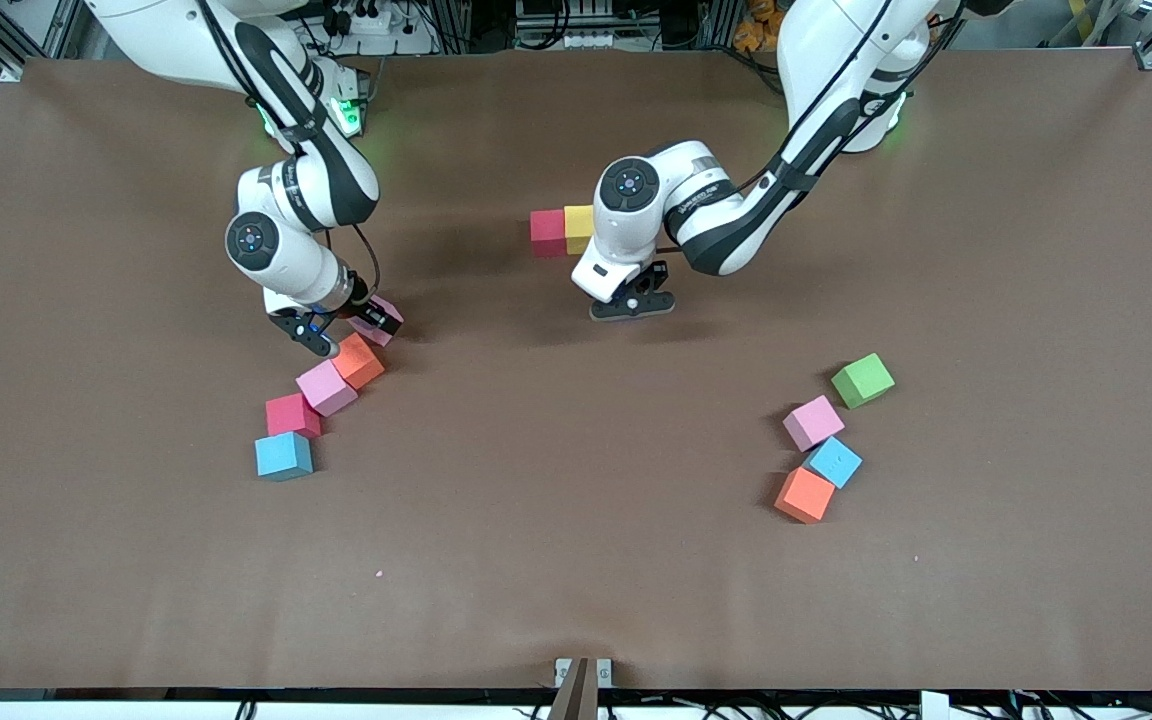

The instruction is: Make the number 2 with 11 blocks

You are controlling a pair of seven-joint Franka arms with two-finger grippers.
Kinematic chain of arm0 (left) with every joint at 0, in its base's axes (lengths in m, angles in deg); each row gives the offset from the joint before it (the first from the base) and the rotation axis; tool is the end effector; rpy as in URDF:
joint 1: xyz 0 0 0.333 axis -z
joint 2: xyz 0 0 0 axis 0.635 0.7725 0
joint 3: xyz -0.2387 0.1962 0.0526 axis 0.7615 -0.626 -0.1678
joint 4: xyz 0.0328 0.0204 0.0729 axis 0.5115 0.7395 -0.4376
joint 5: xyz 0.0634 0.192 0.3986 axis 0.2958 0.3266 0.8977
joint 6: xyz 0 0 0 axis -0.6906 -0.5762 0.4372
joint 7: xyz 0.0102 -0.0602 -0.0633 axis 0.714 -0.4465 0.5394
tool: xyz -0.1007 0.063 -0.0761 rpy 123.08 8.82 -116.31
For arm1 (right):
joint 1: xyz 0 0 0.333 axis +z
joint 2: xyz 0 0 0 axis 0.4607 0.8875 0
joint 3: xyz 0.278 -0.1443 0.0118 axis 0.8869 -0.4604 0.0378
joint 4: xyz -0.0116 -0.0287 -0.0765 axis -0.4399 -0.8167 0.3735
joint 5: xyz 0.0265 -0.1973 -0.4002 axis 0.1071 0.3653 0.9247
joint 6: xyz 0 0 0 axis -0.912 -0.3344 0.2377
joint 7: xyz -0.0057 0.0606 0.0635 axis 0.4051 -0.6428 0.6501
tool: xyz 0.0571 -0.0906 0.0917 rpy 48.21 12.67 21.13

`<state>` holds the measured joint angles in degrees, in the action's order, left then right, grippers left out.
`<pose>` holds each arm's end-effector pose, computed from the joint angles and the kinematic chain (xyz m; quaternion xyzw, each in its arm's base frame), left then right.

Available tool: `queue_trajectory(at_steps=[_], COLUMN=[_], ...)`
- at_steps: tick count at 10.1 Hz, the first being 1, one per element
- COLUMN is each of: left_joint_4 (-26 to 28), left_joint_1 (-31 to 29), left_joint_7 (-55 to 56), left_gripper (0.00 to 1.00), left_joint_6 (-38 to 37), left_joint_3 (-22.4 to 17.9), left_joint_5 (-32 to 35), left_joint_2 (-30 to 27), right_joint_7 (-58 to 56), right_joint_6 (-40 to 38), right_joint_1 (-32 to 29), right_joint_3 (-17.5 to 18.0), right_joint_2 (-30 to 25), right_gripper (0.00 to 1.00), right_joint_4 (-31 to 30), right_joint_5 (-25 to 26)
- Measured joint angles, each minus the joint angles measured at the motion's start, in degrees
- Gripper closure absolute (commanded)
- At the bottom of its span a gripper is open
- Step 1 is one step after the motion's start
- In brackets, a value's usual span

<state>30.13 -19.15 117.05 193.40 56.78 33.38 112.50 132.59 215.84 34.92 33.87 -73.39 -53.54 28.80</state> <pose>0.4072 -0.4958 0.1372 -0.9976 -0.0611 0.0310 0.0042 0.4577 0.1693 0.1027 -0.9499 0.3003 0.0797 0.0347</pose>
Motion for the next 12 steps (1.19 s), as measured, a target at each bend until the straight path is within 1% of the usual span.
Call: queue_trajectory(at_steps=[1,5,7,8,9,10,12], left_joint_4=[0.1,0.4,0.6,0.7,0.8,0.8,1.7], left_joint_1=[0.1,1.0,1.1,1.1,1.1,1.1,1.1], left_joint_7=[0.0,0.1,0.5,0.6,0.6,0.6,0.6], left_gripper=[0.56,0.56,0.55,0.51,0.31,0.00,0.00], left_joint_6=[0.0,0.0,0.1,0.2,0.2,0.2,0.2], left_joint_3=[0.0,0.0,0.2,0.2,0.2,0.2,0.0], left_joint_5=[0.0,0.3,1.8,2.0,2.0,2.0,2.7], left_joint_2=[0.0,-0.2,-0.3,-0.4,-0.4,-0.4,-0.4], right_joint_7=[0.0,-0.4,-1.3,-2.0,-2.3,-2.7,-3.8], right_joint_6=[0.0,-1.5,-3.5,-5.3,-7.7,-9.8,-11.5], right_joint_1=[0.0,0.1,0.1,0.1,0.1,0.1,0.1], right_joint_3=[0.0,0.3,0.4,0.4,0.4,0.4,0.4], right_joint_2=[0.0,-0.3,-1.3,-2.0,-2.8,-3.5,-4.1], right_gripper=[0.42,0.40,0.40,0.41,0.41,0.41,0.42], right_joint_4=[0.0,0.5,1.7,2.6,3.7,4.6,5.3], right_joint_5=[0.0,0.0,0.0,0.0,0.0,0.0,0.0])
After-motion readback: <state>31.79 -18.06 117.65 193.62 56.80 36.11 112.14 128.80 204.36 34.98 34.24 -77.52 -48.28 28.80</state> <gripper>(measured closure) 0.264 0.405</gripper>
